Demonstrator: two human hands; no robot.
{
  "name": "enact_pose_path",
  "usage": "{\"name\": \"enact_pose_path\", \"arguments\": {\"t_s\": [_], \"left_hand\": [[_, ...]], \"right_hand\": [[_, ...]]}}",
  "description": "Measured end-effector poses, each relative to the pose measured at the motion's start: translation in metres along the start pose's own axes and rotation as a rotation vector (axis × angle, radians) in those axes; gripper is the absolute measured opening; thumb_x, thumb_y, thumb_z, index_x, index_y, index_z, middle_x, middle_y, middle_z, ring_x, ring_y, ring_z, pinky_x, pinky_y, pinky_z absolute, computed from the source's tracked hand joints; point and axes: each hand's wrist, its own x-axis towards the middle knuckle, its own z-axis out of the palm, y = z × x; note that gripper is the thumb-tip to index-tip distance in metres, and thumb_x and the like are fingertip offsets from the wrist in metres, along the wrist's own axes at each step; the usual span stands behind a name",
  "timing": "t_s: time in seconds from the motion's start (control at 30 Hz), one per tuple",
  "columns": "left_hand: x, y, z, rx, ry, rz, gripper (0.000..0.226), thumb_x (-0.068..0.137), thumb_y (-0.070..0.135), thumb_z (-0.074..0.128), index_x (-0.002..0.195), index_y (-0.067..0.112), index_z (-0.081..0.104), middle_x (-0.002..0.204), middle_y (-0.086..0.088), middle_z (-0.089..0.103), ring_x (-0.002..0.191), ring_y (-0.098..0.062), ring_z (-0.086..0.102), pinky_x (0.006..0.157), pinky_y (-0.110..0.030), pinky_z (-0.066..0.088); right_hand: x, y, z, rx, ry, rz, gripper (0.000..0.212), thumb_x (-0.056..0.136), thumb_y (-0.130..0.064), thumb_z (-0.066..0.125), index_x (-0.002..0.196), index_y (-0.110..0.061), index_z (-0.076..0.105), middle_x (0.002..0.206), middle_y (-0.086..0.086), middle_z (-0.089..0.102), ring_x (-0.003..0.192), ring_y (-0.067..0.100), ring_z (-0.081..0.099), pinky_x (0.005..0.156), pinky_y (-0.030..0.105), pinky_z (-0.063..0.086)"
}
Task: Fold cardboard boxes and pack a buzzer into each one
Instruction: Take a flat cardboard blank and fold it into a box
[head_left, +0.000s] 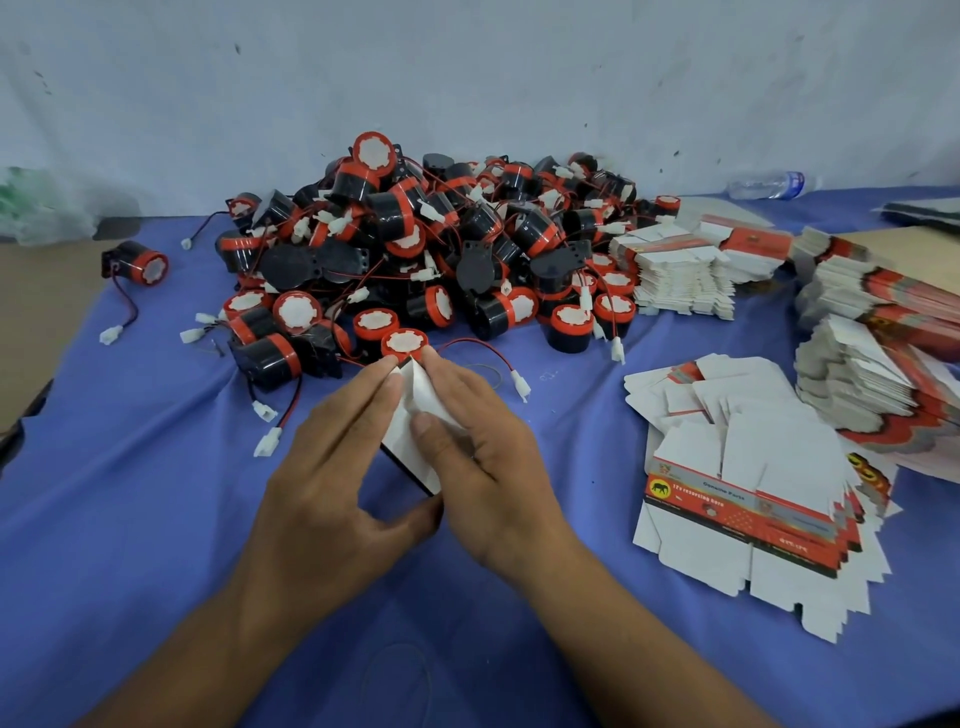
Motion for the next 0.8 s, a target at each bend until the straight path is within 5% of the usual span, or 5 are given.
{"name": "enact_pose_path", "arguments": {"t_s": [0.17, 0.3, 0.53, 0.8], "left_hand": [[0.0, -0.003, -0.003, 0.025, -0.017, 0.01, 0.069, 0.079, 0.031, 0.073, 0.126, -0.014, 0.052, 0.135, -0.023, 0.051, 0.128, -0.025, 0.048, 0.112, -0.024, 0.036], [0.0, -0.001, -0.002, 0.027, -0.008, 0.026, 0.065, 0.077, 0.028, 0.075, 0.123, -0.013, 0.056, 0.133, -0.023, 0.054, 0.125, -0.025, 0.051, 0.107, -0.028, 0.043], [0.001, -0.002, -0.001, 0.018, -0.015, 0.052, 0.065, 0.08, 0.032, 0.072, 0.124, -0.012, 0.055, 0.136, -0.022, 0.051, 0.127, -0.027, 0.051, 0.11, -0.028, 0.04], [0.005, -0.005, -0.009, -0.026, 0.003, 0.075, 0.069, 0.079, 0.033, 0.071, 0.128, -0.009, 0.049, 0.137, -0.019, 0.049, 0.131, -0.017, 0.045, 0.112, -0.019, 0.034]], "right_hand": [[0.002, -0.003, -0.001, 0.131, -0.057, 0.049, 0.046, 0.101, -0.027, 0.046, 0.147, -0.02, 0.046, 0.15, -0.011, 0.045, 0.14, 0.001, 0.038, 0.118, 0.031, 0.032], [0.008, -0.004, -0.015, 0.458, -0.085, 0.163, 0.044, 0.093, -0.011, 0.057, 0.137, -0.005, 0.058, 0.144, 0.004, 0.056, 0.138, 0.014, 0.047, 0.118, 0.042, 0.036], [0.003, -0.005, -0.011, 0.078, 0.026, 0.001, 0.04, 0.098, -0.015, 0.058, 0.138, -0.015, 0.057, 0.142, -0.006, 0.055, 0.133, 0.003, 0.047, 0.11, 0.028, 0.041], [0.001, 0.004, -0.008, -0.22, 0.12, -0.291, 0.04, 0.1, -0.015, 0.056, 0.14, -0.01, 0.054, 0.134, 0.004, 0.06, 0.122, 0.018, 0.057, 0.095, 0.025, 0.049]]}}
